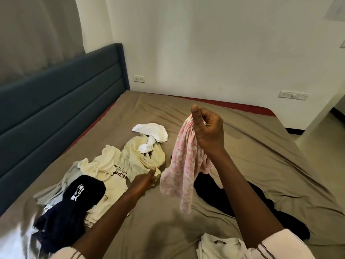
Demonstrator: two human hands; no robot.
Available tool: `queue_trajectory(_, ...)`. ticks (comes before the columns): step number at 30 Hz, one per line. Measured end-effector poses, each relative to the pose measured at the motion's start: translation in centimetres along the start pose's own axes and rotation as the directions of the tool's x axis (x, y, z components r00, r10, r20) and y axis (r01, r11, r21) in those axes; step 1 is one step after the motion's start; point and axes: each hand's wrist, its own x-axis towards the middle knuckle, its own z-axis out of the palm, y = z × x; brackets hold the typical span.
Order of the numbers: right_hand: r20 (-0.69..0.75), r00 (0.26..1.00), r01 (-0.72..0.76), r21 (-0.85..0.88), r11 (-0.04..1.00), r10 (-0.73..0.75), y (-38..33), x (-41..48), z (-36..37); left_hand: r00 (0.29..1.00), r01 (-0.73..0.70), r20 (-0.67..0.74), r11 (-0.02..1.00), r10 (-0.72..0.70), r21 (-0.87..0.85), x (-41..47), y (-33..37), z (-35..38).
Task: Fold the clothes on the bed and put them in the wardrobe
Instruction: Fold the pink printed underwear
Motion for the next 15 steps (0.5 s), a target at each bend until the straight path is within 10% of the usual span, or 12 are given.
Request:
queue_trajectory(5,-0.010,1.000,0.029,0.058,0.998,-0.029,-1.0,1.1,-0.7,0.989,-0.038,0.141,0.999,0.041,-0.029,2.4,1.3,2.3)
queue_trajectory(11,-0.058,0.998,0.010,0.117,0.993,-0.003,-1.0,2.2,-2.0,0.953,-0.302,-0.030,0.953,0.302,-0.018,4.5,5.8,1.8)
queue_trajectory(15,-0.092,0.995,-0.014,0.130,0.991,0.026,-0.5,2.4,-2.4,0.928,-0.230,0.317,0.971,0.196,0.072,6.2,6.6,1.7)
